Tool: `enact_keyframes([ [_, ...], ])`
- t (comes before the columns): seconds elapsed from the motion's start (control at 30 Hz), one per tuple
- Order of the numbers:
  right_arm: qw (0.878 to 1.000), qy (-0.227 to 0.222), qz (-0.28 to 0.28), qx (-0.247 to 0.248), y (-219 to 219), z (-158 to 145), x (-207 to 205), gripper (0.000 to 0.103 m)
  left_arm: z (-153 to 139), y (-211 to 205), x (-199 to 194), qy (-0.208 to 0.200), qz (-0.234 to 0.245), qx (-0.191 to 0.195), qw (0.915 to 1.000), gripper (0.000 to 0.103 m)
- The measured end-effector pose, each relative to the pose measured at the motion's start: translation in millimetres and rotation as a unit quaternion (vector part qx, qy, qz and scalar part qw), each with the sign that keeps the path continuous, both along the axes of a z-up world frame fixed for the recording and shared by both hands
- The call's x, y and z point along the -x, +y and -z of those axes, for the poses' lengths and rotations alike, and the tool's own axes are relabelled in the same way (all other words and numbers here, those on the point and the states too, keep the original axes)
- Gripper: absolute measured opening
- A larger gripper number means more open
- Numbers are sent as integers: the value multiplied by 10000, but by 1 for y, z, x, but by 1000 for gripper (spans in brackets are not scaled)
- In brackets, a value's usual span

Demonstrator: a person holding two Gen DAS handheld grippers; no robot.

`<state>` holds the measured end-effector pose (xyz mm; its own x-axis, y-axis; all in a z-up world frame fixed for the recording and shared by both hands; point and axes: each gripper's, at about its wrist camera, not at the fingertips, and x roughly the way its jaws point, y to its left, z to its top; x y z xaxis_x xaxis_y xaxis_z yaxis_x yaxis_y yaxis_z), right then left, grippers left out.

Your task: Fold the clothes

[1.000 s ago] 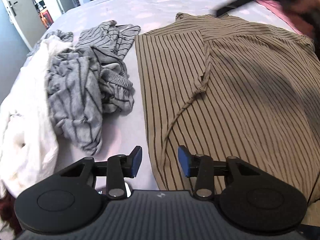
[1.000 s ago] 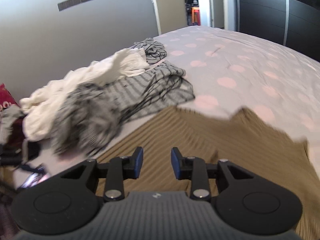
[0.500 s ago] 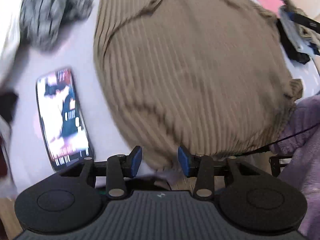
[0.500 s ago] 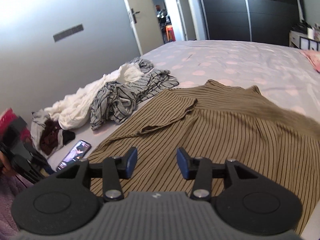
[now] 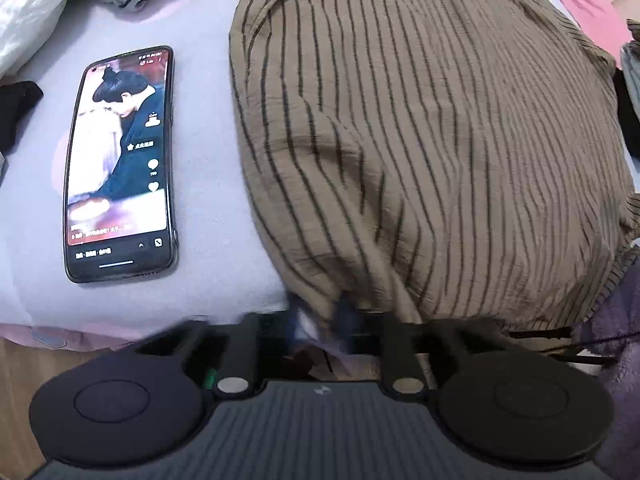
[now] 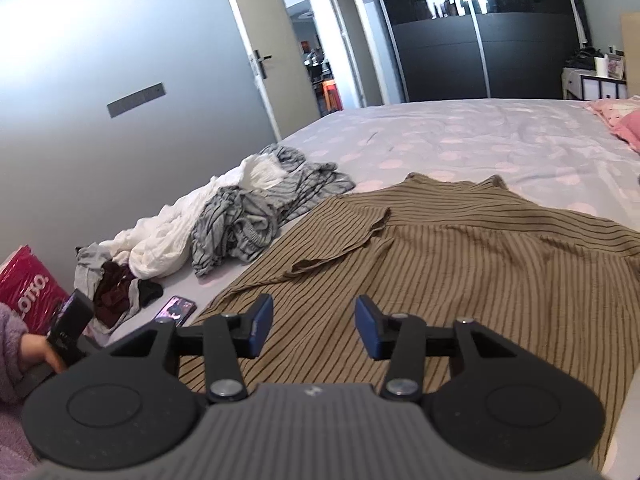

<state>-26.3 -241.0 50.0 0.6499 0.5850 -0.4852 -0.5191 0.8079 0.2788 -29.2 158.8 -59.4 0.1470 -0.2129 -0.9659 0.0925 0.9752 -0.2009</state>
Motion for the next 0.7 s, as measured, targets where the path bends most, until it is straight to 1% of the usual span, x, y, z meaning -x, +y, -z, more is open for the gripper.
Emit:
enact_keyframes([
  [0.03,10000,-14,57,29,-3,-1,0,49,-3,0,1,49,8,-50,10000,1],
  [0.17,9983,8,469,339,-19,-9,-5,49,-15,5,1,331,161,-705,9968,0],
  [0.23,9957,68,774,504,-31,-12,-9,49,-17,8,-2,427,187,-912,9947,0],
  [0.33,9906,199,1085,814,-52,-16,-18,50,-19,10,-7,561,199,-1152,9916,0],
  [0.37,9883,224,1178,947,-59,-17,-20,51,-20,11,-9,606,203,-1232,9903,1],
  [0.4,9855,282,1288,1069,-68,-18,-21,55,-20,12,-10,650,207,-1312,9890,1],
  [0.47,9790,431,1529,1277,-85,-17,-23,56,-24,8,-13,693,283,-1545,9851,2],
  [0.5,9752,568,1642,1370,-94,-14,-24,57,-29,5,-14,670,321,-1607,9842,3],
  [0.53,9717,736,1708,1454,-101,-10,-24,57,-37,1,-15,602,358,-1567,9852,11],
  [0.57,9686,919,1743,1516,-109,-5,-24,57,-48,-4,-15,487,410,-1468,9871,22],
  [0.6,9653,1121,1780,1550,-117,2,-23,57,-61,-10,-15,312,468,-1356,9892,26],
  [0.63,9613,1316,1835,1575,-124,8,-22,57,-73,-17,-15,126,544,-1279,9902,29],
  [0.7,9518,1715,1948,1638,-139,23,-18,57,-95,-35,-18,-258,750,-1143,9903,30],
])
